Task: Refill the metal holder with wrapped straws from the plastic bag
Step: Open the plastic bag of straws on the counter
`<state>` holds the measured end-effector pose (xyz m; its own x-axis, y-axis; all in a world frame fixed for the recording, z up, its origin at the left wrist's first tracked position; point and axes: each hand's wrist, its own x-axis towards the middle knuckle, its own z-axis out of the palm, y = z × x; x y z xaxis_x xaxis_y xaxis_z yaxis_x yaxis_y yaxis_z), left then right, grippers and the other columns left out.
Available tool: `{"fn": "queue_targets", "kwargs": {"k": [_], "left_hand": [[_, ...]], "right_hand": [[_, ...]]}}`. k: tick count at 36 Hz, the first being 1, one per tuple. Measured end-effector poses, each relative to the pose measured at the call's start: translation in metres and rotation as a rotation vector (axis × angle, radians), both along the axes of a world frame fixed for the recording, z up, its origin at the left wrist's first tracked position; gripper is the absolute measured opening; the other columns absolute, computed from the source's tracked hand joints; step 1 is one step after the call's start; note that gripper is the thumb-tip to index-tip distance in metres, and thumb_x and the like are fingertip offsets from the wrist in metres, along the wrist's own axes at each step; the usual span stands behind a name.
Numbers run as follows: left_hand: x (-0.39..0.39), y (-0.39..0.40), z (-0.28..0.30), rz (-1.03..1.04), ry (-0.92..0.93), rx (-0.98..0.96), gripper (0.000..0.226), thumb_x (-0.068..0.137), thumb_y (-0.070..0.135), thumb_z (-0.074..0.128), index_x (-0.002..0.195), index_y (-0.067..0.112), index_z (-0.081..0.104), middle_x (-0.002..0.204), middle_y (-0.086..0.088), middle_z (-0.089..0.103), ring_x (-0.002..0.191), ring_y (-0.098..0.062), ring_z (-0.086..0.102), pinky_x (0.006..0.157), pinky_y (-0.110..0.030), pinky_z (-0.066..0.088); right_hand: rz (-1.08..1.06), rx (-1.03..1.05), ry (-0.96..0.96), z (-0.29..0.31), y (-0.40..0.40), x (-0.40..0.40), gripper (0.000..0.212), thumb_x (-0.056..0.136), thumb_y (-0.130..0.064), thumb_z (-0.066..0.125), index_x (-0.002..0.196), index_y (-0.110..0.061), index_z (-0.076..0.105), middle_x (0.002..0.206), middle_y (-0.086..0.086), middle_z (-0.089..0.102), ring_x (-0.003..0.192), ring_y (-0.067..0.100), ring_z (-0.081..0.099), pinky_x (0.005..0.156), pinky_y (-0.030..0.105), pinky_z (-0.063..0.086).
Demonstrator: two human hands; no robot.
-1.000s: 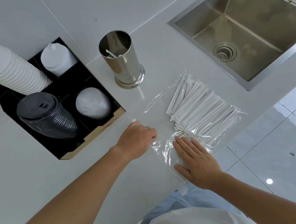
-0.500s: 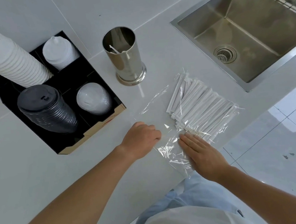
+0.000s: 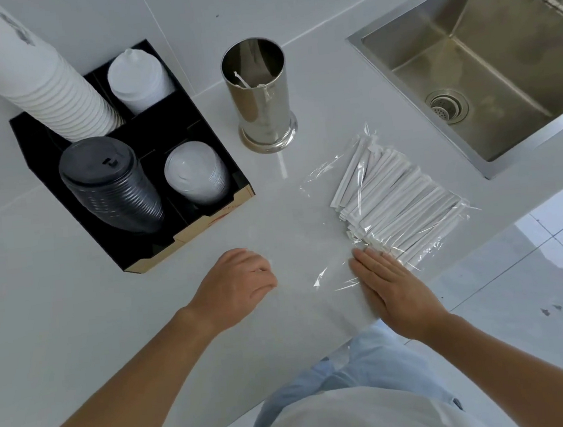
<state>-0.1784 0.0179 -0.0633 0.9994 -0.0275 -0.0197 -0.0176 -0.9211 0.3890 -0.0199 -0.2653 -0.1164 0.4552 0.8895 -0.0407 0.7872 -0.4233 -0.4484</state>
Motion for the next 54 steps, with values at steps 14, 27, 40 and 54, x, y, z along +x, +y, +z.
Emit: {"fn": "queue_targets", "kwargs": {"k": [14, 27, 40, 54], "left_hand": [[-0.029, -0.003, 0.005, 0.254, 0.067, -0.273, 0.054, 0.089, 0.065, 0.039, 0.109, 0.030, 0.073, 0.112, 0.014, 0.072, 0.109, -0.001, 0.060, 0.108, -0.031, 0.033], [-0.043, -0.021, -0.002, 0.805, 0.144, -0.539, 0.020, 0.085, 0.041, 0.064, 0.094, 0.024, 0.071, 0.082, 0.010, 0.073, 0.075, -0.007, 0.067, 0.074, -0.027, 0.055], [-0.027, -0.070, -0.017, 1.190, 0.248, -0.983, 0.031, 0.063, 0.031, 0.073, 0.085, 0.027, 0.052, 0.056, 0.004, 0.066, 0.056, -0.022, 0.066, 0.068, -0.043, 0.061], [-0.013, -0.082, -0.015, 1.318, 0.152, -1.071, 0.035, 0.066, 0.008, 0.073, 0.086, 0.023, 0.047, 0.059, 0.002, 0.064, 0.049, -0.018, 0.061, 0.065, -0.042, 0.058]], "right_hand": [[-0.014, -0.055, 0.027, 0.012, 0.007, -0.003, 0.047, 0.100, -0.031, 0.035, 0.137, -0.007, 0.054, 0.147, 0.010, 0.047, 0.138, 0.026, 0.041, 0.116, 0.040, 0.027], [-0.067, -0.154, -0.032, 0.025, 0.019, -0.016, 0.056, 0.093, -0.046, 0.040, 0.131, -0.007, 0.055, 0.139, 0.012, 0.053, 0.130, 0.031, 0.048, 0.109, 0.046, 0.038], [-0.078, -0.250, -0.102, 0.043, 0.045, -0.056, 0.063, 0.077, -0.066, 0.048, 0.120, -0.021, 0.059, 0.116, -0.001, 0.061, 0.108, 0.026, 0.060, 0.088, 0.043, 0.049], [0.007, -0.264, -0.163, 0.045, 0.065, -0.056, 0.027, 0.063, -0.023, 0.086, 0.072, -0.016, 0.061, 0.066, 0.000, 0.059, 0.055, 0.027, 0.062, 0.052, 0.036, 0.050]]}}
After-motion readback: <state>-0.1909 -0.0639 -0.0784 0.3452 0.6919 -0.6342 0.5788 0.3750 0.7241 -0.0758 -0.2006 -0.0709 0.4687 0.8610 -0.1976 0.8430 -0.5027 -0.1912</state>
